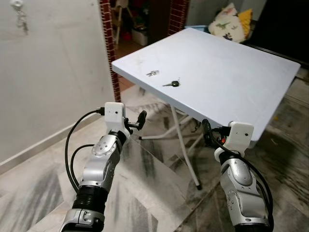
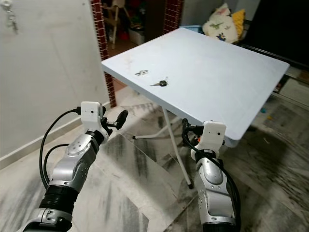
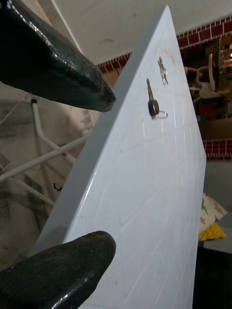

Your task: Hang keys on a hook

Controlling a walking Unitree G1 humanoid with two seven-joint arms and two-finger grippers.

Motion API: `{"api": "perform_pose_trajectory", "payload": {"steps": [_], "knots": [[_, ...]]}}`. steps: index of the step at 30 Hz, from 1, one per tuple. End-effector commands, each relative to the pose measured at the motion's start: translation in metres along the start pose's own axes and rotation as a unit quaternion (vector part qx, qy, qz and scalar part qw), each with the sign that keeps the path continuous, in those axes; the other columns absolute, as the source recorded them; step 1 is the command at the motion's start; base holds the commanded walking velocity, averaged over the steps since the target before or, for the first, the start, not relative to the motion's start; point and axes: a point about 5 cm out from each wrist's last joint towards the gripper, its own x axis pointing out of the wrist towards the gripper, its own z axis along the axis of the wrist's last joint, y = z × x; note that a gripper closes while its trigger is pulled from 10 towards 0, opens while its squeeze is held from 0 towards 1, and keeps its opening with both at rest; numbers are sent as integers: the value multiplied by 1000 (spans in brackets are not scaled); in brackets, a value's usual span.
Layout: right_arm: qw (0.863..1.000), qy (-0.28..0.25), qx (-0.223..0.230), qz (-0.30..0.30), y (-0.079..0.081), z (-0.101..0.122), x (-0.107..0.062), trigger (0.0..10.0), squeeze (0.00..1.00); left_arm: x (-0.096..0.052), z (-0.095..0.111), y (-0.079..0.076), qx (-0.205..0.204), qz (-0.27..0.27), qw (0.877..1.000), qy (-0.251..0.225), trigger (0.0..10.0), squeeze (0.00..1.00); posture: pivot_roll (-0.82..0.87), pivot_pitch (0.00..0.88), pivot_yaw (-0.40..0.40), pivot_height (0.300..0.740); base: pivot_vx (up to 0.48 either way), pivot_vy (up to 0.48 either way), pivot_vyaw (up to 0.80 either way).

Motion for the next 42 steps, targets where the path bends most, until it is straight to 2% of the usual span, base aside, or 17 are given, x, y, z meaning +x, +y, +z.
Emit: {"api": "perform_pose_trajectory", "payload": {"steps": [1,14,23,30,39,42], "knots": [[1000,-8,1,1,2,5,3,10000,0,2,2,4,1,4,1000,2,10000,0,102,0,-29,740,0,0,-800],[1000,-23,7,-19,-2,9,3,10000,0,5,0,11,28,-2,999,26,10000,0,105,0,-1,740,0,0,-800],[999,-29,15,-43,-5,6,2,10000,0,8,-4,6,46,-30,997,46,10000,0,111,0,66,740,0,0,-800],[998,-33,22,-49,-4,2,-2,10000,0,12,-2,7,52,-40,996,52,10000,0,110,0,82,740,0,0,-767],[998,-36,20,-57,-7,0,-1,10000,0,12,-3,8,60,-48,995,59,10000,0,127,0,97,740,0,0,0],[998,-29,10,-51,-6,-2,-1,10000,0,11,-3,12,62,-31,996,53,10000,0,120,0,75,740,0,0,0]]}}
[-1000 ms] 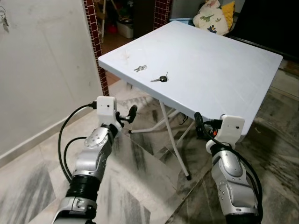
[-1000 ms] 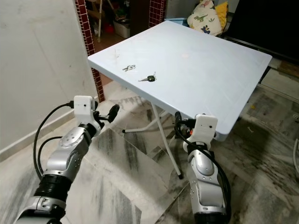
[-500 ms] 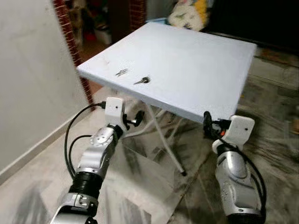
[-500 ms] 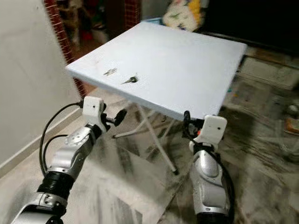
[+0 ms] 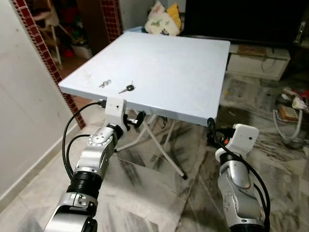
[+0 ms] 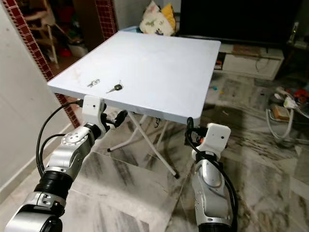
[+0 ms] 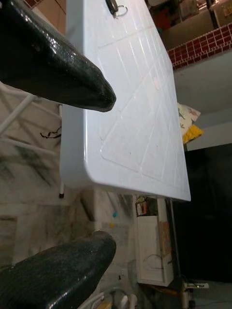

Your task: Hang keys on a hook

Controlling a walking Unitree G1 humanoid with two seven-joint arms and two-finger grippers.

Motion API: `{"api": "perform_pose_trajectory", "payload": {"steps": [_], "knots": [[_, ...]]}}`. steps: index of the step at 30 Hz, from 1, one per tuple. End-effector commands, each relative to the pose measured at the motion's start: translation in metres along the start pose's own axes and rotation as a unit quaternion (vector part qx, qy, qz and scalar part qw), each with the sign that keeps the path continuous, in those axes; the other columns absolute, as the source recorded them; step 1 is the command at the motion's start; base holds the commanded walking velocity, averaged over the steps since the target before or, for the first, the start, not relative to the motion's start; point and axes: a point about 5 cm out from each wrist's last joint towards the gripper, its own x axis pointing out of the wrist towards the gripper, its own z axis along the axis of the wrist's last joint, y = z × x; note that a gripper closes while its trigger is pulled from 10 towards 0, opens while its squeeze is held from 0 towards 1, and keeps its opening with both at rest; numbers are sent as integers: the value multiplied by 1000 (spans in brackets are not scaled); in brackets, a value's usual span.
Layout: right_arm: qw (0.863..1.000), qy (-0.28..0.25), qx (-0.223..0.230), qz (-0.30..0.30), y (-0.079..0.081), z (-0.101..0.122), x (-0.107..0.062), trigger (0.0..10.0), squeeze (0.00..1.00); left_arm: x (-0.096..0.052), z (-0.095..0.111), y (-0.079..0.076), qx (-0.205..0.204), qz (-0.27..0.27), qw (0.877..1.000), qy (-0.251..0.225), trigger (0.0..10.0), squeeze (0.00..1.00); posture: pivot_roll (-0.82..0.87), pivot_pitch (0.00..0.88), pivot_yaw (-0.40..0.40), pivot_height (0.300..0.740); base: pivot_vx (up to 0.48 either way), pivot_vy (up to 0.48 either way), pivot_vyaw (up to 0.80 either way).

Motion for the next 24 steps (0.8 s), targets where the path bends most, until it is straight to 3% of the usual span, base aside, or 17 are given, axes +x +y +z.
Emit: {"api": "perform_pose_trajectory", "payload": {"steps": [1,13,24], "knots": [[1000,2,-10,8,3,2,2,10000,0,-1,-3,6,2,18,1000,1,10000,0,110,0,51,740,0,0,0],[997,26,-51,50,7,6,7,10000,0,-11,-20,2,-25,45,999,-5,10000,0,57,0,-92,740,0,0,0],[997,27,-40,57,13,-7,-5,10000,0,-17,-32,6,-26,49,998,20,10000,0,94,0,-14,740,0,0,0]]}}
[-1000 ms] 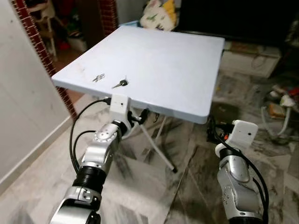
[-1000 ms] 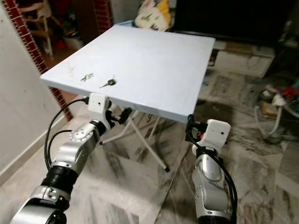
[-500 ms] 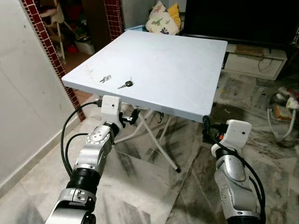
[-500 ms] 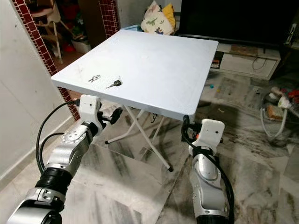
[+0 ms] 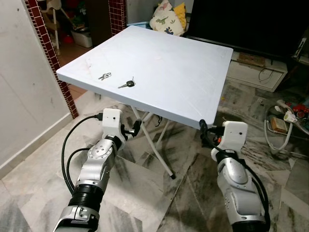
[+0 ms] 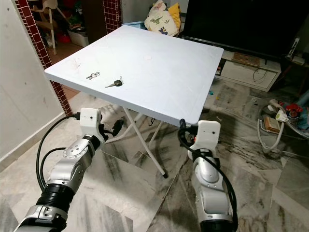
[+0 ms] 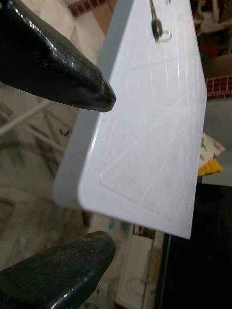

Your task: Hang keys on a hook

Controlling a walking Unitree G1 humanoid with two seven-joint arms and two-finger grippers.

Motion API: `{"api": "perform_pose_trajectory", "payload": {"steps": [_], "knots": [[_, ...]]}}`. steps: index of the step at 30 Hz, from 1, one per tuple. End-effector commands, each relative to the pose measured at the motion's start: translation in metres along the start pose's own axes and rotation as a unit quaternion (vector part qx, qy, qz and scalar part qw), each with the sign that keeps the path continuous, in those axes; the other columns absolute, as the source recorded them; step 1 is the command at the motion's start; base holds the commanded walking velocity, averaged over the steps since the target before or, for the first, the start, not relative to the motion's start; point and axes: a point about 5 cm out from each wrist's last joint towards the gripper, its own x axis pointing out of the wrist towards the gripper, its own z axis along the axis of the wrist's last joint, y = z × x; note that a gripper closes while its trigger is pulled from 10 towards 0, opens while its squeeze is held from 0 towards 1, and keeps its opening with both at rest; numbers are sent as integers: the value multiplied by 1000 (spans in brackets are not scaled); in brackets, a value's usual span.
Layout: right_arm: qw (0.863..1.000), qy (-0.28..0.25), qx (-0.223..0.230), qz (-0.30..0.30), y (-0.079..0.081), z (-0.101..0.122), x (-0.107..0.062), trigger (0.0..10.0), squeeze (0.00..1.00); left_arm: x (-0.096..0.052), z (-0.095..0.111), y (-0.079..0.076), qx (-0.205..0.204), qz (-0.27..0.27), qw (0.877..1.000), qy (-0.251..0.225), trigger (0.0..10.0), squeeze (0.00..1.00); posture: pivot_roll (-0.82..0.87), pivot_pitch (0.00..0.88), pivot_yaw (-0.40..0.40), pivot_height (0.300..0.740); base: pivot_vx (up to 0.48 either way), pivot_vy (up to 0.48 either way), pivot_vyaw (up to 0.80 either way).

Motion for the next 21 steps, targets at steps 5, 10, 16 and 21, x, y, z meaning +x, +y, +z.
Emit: {"api": "perform_pose_trajectory", "payload": {"steps": [5,10,16,21], "knots": [[1000,19,3,-15,-12,-14,-10,10000,0,-7,-19,5,13,1,999,30,10000,0,93,0,-19,740,0,0,0],[999,34,-14,-6,-25,-21,-28,10000,0,-26,-45,15,12,16,998,59,10000,0,83,0,-38,740,0,0,0],[999,26,-20,-12,-31,-18,-27,10000,0,-33,-44,7,20,6,999,34,10000,0,88,0,-47,740,0,0,0],[1000,5,-22,-10,-27,-8,-18,10000,0,-31,-36,-4,27,-9,1000,12,10000,0,102,0,-46,740,0,0,0]]}}
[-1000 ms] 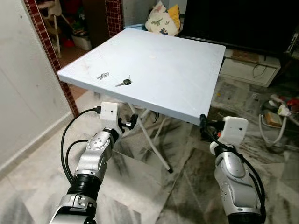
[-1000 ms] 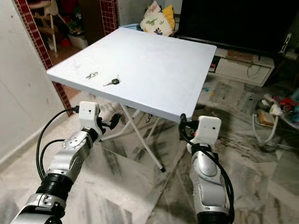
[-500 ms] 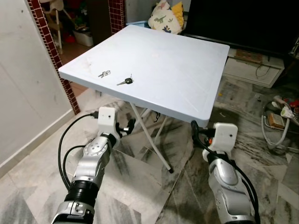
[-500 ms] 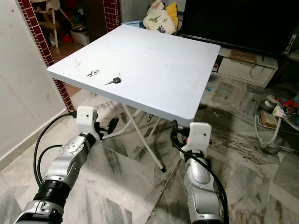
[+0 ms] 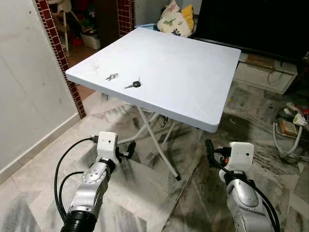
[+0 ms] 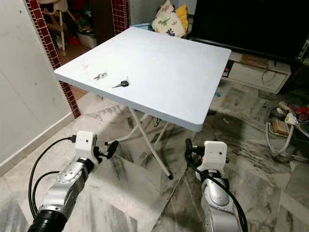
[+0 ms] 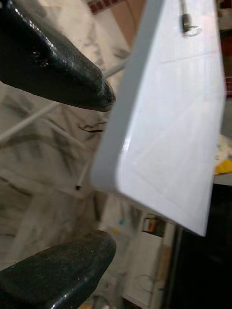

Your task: Hang keys on a hook

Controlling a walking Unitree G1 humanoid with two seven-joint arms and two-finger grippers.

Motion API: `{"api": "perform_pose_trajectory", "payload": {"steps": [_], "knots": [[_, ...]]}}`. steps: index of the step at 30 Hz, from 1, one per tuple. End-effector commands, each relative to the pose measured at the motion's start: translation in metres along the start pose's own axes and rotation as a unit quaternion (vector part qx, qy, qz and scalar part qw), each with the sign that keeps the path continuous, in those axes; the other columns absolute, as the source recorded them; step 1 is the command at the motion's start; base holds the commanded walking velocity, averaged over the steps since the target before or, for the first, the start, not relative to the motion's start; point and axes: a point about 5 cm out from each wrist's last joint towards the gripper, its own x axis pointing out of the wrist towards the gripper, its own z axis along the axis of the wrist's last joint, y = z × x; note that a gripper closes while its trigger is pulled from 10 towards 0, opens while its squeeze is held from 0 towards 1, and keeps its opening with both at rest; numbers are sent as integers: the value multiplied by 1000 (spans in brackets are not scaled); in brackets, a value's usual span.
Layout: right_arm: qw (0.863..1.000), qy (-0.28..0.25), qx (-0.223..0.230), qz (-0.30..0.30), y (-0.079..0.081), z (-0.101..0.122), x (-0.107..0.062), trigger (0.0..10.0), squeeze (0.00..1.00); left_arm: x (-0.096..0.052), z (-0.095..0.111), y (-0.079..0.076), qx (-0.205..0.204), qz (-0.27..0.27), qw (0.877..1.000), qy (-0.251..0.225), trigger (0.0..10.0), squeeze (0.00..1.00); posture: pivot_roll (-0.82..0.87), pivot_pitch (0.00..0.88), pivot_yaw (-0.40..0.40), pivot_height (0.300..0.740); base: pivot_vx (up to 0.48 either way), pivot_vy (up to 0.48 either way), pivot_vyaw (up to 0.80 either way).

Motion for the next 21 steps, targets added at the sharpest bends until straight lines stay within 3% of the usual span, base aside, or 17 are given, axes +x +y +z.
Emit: {"api": "perform_pose_trajectory", "payload": {"steps": [1,12,21], "knots": [[1000,-20,0,-1,-1,10,4,10000,0,1,5,-6,8,-9,1000,-9,10000,0,106,0,-39,740,0,0,0],[999,-28,10,-31,-4,8,5,10000,0,8,12,-14,22,-51,998,0,10000,0,106,0,34,740,0,0,0],[999,-22,15,-37,0,2,3,10000,0,10,14,-16,24,-63,998,4,10000,0,116,0,39,740,0,0,0]]}}
